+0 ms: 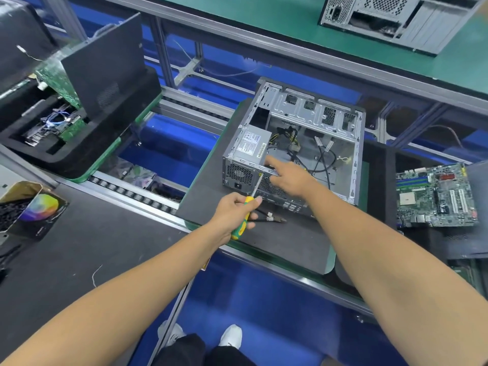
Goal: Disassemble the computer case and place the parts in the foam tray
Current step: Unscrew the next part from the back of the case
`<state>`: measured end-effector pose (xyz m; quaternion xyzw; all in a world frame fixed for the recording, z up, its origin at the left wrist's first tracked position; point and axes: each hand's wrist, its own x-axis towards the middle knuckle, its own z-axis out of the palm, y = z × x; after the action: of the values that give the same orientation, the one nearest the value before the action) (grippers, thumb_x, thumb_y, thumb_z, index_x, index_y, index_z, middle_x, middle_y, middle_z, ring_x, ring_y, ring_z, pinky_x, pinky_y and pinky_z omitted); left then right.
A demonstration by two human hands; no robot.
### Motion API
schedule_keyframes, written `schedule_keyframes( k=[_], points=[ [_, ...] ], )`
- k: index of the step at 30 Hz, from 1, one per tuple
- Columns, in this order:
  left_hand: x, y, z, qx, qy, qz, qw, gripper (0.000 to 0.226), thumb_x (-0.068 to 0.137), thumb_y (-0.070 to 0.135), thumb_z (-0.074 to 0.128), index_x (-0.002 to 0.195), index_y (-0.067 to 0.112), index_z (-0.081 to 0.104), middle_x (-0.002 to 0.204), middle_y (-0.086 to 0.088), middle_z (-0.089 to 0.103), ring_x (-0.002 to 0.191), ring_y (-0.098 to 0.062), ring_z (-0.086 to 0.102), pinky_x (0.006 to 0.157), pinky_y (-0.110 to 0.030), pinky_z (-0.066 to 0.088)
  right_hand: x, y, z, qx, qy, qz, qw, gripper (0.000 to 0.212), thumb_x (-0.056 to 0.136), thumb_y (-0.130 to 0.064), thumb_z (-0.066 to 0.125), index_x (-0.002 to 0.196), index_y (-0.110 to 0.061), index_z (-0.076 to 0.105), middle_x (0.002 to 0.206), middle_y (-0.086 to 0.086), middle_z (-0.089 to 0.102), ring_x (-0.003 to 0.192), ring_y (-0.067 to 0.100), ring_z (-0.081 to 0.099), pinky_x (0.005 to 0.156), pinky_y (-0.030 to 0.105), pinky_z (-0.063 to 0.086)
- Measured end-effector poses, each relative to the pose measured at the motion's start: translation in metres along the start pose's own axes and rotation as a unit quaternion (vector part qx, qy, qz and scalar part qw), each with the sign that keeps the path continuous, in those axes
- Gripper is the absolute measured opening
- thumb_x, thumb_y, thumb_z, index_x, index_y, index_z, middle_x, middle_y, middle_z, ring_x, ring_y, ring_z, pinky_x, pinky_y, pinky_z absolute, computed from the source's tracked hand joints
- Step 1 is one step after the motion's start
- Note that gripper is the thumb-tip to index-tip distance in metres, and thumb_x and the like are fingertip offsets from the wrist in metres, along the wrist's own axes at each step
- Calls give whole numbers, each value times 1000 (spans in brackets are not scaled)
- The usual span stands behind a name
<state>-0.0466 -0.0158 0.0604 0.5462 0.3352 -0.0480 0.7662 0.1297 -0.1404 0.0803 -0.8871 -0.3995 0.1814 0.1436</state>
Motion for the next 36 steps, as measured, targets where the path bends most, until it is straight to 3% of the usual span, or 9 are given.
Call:
schedule_keyframes(
  k=[4,8,12,14,17,21,26,31,36],
  points=[
    [-3,2,-6,58,-36,-4,998,41,100,48,60,106,9,68,89,-2,69,66,-12,71,56,-29,59,0,-1,-2,-4,4,-3,1000,45,94,-20,52,135,-32,39,83,15,67,74,33,65,69,39,52],
    [-4,6,-6,47,-50,-20,997,47,106,50,46,118,9,67,78,0,68,54,-12,58,49,-25,49,0,-1,-2,-12,7,-8,1000,48,94,-19,53,139,-30,39,77,16,65,70,33,64,70,42,53],
    [-4,6,-2,49,-16,0,999,52,93,46,72,122,13,44,92,-8,64,57,-11,57,45,-25,47,0,-1,-2,-13,5,-9,1000,50,94,-19,53,141,-32,39,84,14,67,74,30,64,72,40,53],
    [-3,2,-3,52,0,3,999,51,85,37,84,111,15,47,100,-10,63,66,-12,61,49,-25,50,0,-1,-2,-9,3,-6,1000,50,95,-20,54,141,-32,38,84,12,67,75,30,63,72,40,51],
    [0,-2,-5,16,5,10,1000,39,84,34,85,95,11,56,86,-8,64,64,-12,66,51,-27,53,1,-1,-1,-7,4,-6,1000,50,93,-20,53,139,-32,39,83,12,66,74,31,62,70,39,49],
    [-2,-3,-5,54,-27,24,998,46,97,45,66,105,1,66,86,-8,67,68,-16,72,57,-31,59,1,1,-2,-10,3,-5,1000,49,92,-20,52,137,-35,38,78,13,65,70,29,62,68,39,49],
    [-6,1,0,22,-58,-28,998,52,106,52,45,116,7,69,78,0,64,55,-14,57,51,-28,51,2,3,0,-12,3,-10,1000,43,94,-20,54,131,-35,38,72,9,62,65,26,59,59,33,42],
    [-2,2,4,67,15,2,998,51,90,48,74,115,17,41,101,-6,57,67,-14,56,49,-25,51,3,3,0,-17,0,-7,1000,38,93,-19,55,126,-30,40,78,11,63,69,28,59,63,36,44],
    [1,-4,-5,24,11,11,1000,41,86,40,82,97,9,58,88,-8,66,69,-14,73,51,-27,54,2,4,0,-25,14,-16,999,39,93,-19,52,129,-27,42,63,3,50,58,21,49,55,34,34]
  ],
)
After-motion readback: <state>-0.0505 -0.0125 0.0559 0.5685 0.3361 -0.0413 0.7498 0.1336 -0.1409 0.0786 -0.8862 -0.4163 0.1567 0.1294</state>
